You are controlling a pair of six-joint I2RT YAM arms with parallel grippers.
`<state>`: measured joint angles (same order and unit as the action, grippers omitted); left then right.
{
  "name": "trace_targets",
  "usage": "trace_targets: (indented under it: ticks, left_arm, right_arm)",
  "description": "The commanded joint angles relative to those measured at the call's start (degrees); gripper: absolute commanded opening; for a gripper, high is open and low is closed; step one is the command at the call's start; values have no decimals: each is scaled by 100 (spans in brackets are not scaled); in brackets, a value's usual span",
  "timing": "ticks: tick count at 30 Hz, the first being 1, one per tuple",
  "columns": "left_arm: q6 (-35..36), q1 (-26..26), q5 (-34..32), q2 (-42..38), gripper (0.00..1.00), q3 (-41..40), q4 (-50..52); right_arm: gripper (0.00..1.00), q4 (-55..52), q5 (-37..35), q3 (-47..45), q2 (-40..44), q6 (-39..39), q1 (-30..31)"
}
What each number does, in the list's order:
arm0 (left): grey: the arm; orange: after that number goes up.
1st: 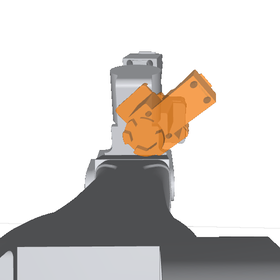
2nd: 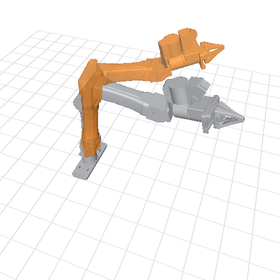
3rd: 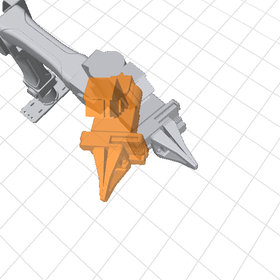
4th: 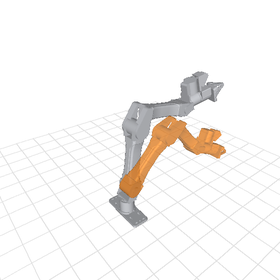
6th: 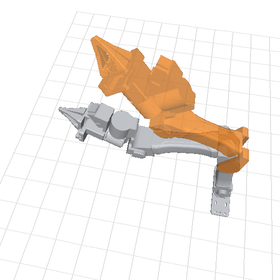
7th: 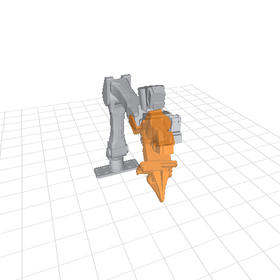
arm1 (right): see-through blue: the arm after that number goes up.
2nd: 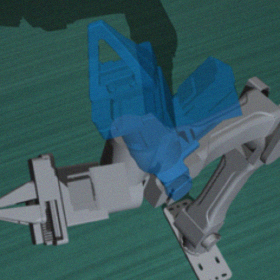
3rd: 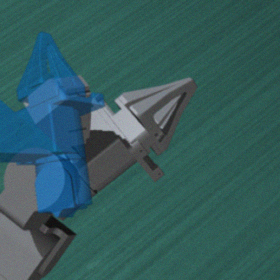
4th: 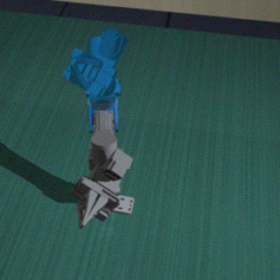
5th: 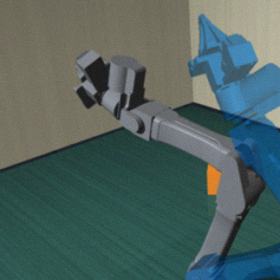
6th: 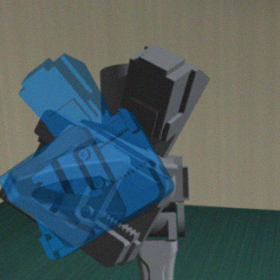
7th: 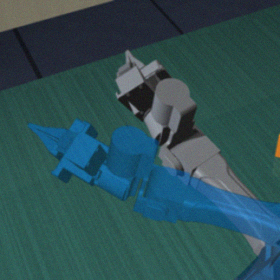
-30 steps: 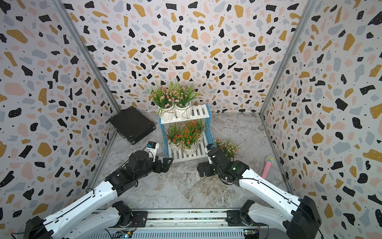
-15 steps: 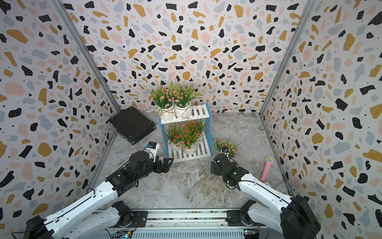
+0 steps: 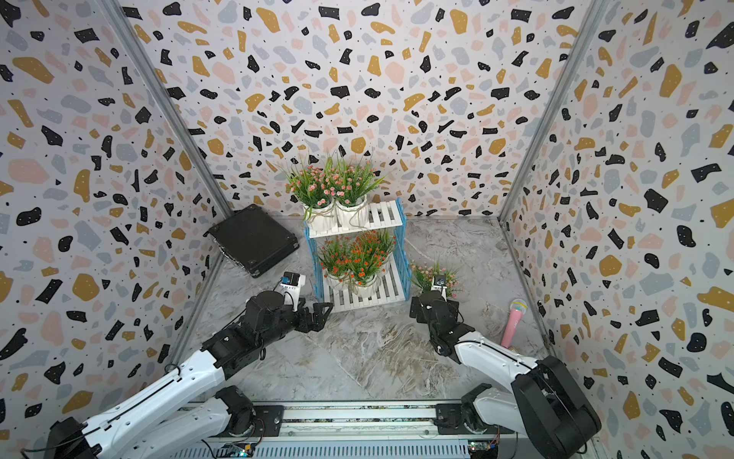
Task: Place the baby's breath potted plants on the rack by color
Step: Pick up the baby's breath potted plant from the center of the board.
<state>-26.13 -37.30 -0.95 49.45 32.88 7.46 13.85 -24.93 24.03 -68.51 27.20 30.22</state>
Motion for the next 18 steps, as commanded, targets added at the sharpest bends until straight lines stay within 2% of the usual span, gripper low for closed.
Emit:
trace_targets:
  ticks: [1, 8, 18]
  left_arm:
    - [101, -32, 25, -82, 100, -63, -245]
    - [94, -31, 25, -93, 100, -89, -281]
    - [109, -24, 16, -157, 100, -115, -267]
  right_arm:
    - [99, 806, -148, -84, -49, -294, -137]
    - [99, 1718, 57, -210, -609, -443, -382]
    - [99, 2262, 82, -315, -1189, -435, -393]
